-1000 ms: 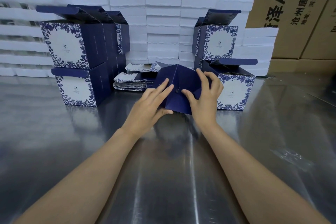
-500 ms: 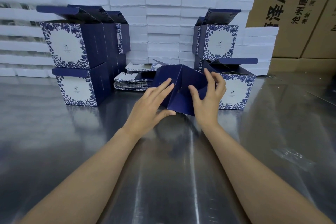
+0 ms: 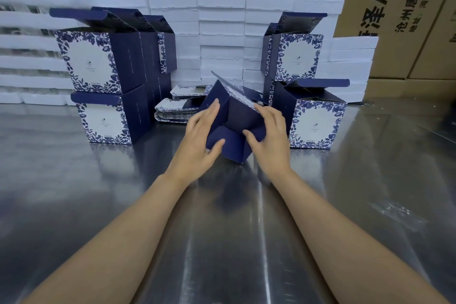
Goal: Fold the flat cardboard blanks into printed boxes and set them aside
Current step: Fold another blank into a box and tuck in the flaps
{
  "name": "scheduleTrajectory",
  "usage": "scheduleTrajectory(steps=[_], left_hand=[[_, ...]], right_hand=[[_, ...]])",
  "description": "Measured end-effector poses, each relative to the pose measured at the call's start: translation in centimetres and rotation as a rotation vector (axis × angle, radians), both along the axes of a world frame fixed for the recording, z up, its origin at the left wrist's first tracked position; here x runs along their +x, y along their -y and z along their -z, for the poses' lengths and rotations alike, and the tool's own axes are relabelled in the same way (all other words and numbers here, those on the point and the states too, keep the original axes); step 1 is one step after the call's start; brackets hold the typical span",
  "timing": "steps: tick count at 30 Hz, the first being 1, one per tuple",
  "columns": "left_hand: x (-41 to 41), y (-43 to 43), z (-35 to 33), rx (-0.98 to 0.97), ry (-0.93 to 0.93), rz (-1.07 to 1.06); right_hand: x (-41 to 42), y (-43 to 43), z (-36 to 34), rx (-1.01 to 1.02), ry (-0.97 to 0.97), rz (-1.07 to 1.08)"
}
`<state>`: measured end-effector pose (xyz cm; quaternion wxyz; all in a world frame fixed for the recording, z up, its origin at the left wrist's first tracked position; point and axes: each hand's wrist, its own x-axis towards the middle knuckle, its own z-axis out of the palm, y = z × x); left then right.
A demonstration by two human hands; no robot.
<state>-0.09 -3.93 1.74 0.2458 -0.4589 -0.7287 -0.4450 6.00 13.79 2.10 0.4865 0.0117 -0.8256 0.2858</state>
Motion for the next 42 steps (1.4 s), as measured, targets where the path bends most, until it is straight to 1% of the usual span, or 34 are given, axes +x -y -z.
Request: scheduleTrajectory(steps=[3, 6, 7, 8, 9, 12, 14, 15, 16, 17, 21, 24, 27, 30, 32, 33, 36, 37, 39, 40, 42], left_hand=[[-0.1, -0.1, -0.1, 0.018, -0.002, 0.023], [-0.1, 0.0, -0.1, 0.027, -0.099, 0.018], [-0.2, -0.1, -0.1, 0.048, -0.126, 0.004], [-0.3, -0.2, -0.1, 0.092, -0.116, -0.014], [-0.4, -0.4, 0.0, 0.16, -0.044, -0.021], [-0.4, -0.9, 0.0, 0.381, 0.371, 0.012], [-0.4, -1.1, 0.2, 0.421, 0.639, 0.06], [-0.4, -1.1, 0.4, 0.384, 0.717, 0.082], [-0.4, -1.1, 0.7, 0.325, 0.73, 0.083], [-0.4, -1.1, 0.9, 0.284, 0.699, 0.069], [0.1, -1.2, 0.4, 0.284, 0.573, 0.02], [0.3, -1.0, 0.4, 0.202, 0.433, -0.025], [0.3, -0.7, 0.0, 0.171, 0.304, -0.073], [-0.1, -0.3, -0.3, 0.186, 0.252, -0.063], [-0.2, 0.0, -0.1, 0.194, 0.261, -0.056], [-0.2, 0.2, 0.1, 0.214, 0.278, -0.072], [-0.7, 0.4, 0.3, 0.364, 0.372, -0.199], [-1.1, 0.5, 0.2, 0.425, 0.428, -0.238], [-1.3, 0.5, -0.1, 0.519, 0.543, -0.27], [-1.3, 0.4, -0.2, 0.523, 0.593, -0.265], [-1.3, 0.4, 0.0, 0.434, 0.652, -0.213]], right_hand=[[0.0, 0.2, 0.0, -0.034, -0.019, -0.018], [0.0, 0.2, 0.0, -0.061, -0.041, -0.013], [0.0, 0.2, 0.0, -0.072, -0.049, -0.014], [0.0, 0.2, 0.0, -0.084, -0.058, -0.017], [0.0, 0.2, 0.0, -0.098, -0.071, -0.022], [-0.1, 0.3, -0.1, -0.143, -0.139, -0.031], [-0.2, 0.4, -0.1, -0.168, -0.162, -0.035], [-0.2, 0.4, 0.0, -0.173, -0.168, -0.047], [-0.2, 0.5, 0.1, -0.176, -0.174, -0.063], [-0.1, 0.5, 0.1, -0.182, -0.179, -0.077], [-0.1, 0.6, 0.2, -0.19, -0.145, -0.059], [-0.1, 0.6, 0.2, -0.213, -0.081, -0.046], [0.0, 0.6, 0.3, -0.215, -0.04, -0.123], [-0.5, 0.6, 0.4, -0.219, 0.044, -0.228], [-1.0, 0.5, 0.7, -0.226, 0.11, -0.182], [-1.2, 0.3, 0.9, -0.287, 0.135, -0.145], [-1.3, -0.2, 0.8, -0.671, 0.153, -0.13], [-1.3, -0.3, 0.7, -0.753, 0.146, -0.147], [-1.1, -0.4, 0.5, -0.783, 0.191, -0.194], [-1.0, -0.3, 0.4, -0.765, 0.236, -0.237], [-0.9, 0.1, 0.5, -0.686, 0.316, -0.336]])
